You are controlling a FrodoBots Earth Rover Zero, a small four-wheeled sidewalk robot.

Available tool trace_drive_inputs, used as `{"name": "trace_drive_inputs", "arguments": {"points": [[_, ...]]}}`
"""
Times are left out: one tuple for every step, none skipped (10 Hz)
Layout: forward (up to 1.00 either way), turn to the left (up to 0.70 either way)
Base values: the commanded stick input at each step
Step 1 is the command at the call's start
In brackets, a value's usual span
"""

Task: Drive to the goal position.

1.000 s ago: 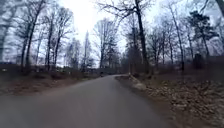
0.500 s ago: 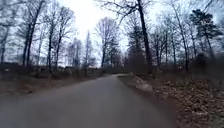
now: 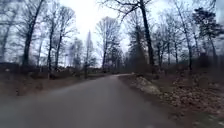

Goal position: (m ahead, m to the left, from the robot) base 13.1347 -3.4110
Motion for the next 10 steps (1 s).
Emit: {"name": "trace_drive_inputs", "arguments": {"points": [[1.0, 0.0], [1.0, 0.0], [1.0, 0.0], [1.0, 0.0], [1.0, 0.0], [1.0, 0.0], [1.0, 0.0], [1.0, 0.0], [1.0, 0.0], [1.0, 0.0]]}}
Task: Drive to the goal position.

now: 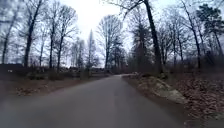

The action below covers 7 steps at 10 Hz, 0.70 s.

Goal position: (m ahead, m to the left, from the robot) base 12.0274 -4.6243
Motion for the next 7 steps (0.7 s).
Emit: {"name": "trace_drive_inputs", "arguments": {"points": [[1.0, 0.0], [1.0, 0.0], [1.0, 0.0], [1.0, 0.0], [1.0, 0.0], [1.0, 0.0], [1.0, 0.0]]}}
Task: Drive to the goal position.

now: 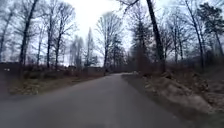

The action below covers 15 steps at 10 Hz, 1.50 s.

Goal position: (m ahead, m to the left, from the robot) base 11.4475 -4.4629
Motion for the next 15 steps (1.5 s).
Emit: {"name": "trace_drive_inputs", "arguments": {"points": [[1.0, 0.0], [1.0, 0.0], [1.0, 0.0], [1.0, 0.0], [1.0, 0.0], [1.0, 0.0], [1.0, 0.0], [1.0, 0.0], [1.0, 0.0], [1.0, 0.0], [1.0, 0.0], [1.0, 0.0], [1.0, 0.0], [1.0, 0.0], [1.0, 0.0]]}}
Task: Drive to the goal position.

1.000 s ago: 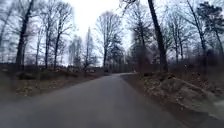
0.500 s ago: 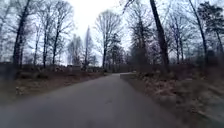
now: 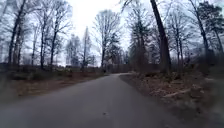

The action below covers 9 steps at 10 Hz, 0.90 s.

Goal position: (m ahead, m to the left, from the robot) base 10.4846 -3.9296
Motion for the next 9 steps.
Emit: {"name": "trace_drive_inputs", "arguments": {"points": [[1.0, 0.0], [1.0, 0.0], [1.0, 0.0], [1.0, 0.0], [1.0, 0.0], [1.0, 0.0], [1.0, 0.0], [1.0, 0.0], [1.0, 0.0]]}}
